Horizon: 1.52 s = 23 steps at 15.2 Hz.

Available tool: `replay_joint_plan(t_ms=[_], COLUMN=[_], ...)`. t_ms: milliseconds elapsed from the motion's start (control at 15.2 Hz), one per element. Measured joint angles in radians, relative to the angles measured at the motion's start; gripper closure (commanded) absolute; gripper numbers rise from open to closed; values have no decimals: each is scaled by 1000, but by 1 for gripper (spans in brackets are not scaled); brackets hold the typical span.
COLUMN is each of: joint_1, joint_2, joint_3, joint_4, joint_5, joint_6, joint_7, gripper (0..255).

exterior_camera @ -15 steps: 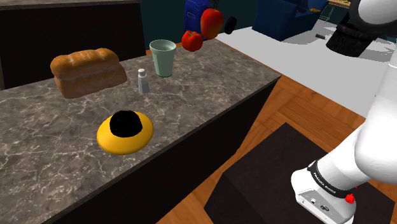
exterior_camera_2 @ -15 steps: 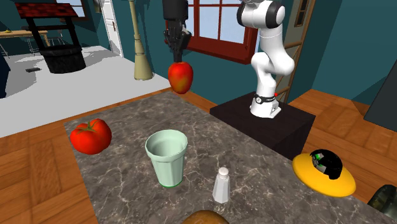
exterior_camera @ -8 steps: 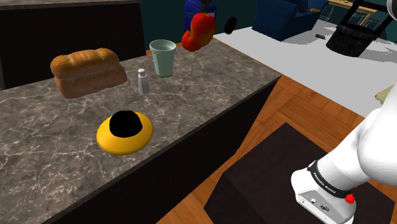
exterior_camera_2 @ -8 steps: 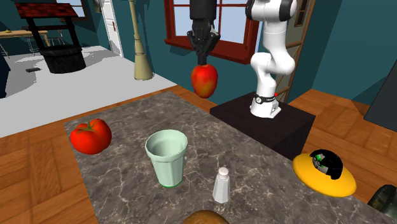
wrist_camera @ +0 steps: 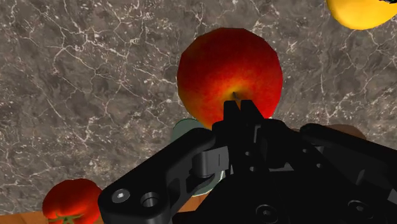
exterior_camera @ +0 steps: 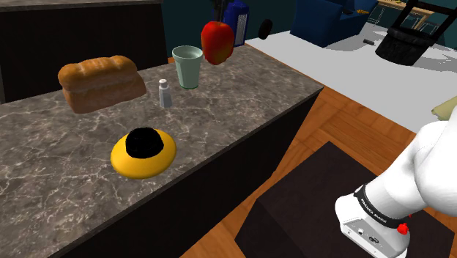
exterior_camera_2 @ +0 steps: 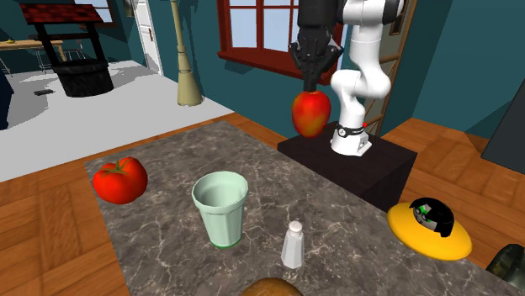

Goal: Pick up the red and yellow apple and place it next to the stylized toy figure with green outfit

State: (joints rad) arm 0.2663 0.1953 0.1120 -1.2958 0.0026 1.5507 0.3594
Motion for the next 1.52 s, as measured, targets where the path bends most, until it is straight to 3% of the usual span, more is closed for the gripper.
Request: replay_joint_plan(t_ms=[726, 1518], joint_1=[155, 157], joint_2=[5, -27], joint_3=[96, 99], joint_4=[-10, -211], joint_5=[-36, -30], joint_6=[16, 185], joint_7=[246, 259], gripper=[255, 255])
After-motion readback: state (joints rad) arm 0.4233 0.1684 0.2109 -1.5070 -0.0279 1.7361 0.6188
